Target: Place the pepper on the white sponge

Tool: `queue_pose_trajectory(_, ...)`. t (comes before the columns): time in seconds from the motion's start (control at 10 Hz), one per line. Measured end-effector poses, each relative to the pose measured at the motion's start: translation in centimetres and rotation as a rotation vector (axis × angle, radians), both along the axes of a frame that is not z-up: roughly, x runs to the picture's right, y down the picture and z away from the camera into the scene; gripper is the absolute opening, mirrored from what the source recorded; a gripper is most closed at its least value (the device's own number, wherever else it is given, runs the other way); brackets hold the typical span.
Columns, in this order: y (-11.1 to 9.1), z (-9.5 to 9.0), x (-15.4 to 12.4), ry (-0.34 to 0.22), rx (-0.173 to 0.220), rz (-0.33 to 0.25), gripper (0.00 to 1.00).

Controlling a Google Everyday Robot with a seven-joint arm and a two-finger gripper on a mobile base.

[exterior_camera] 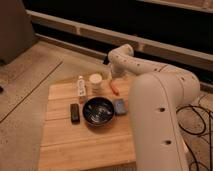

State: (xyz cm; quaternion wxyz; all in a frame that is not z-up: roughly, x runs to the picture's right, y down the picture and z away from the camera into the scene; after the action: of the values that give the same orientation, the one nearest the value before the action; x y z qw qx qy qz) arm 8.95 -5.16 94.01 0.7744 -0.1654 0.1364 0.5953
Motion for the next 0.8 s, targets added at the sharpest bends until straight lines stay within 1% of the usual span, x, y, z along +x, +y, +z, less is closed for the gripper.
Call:
queue_pose_trajectory(0.2, -0.6, 0.3, 0.5, 0.016, 0.008, -0.037, 0.65)
queue_pose_trajectory(0.4, -0.3, 1.4, 0.2, 0.010, -0.014, -0.062, 0.65)
queue_pose_trajectory(0.6, 1.0, 2.9, -0.9, -0.008, -0.057, -0.090, 0.65)
queue_pose_trajectory(0.8, 2.6, 4.5, -1.1, -0.013, -0.110, -0.108, 0.65)
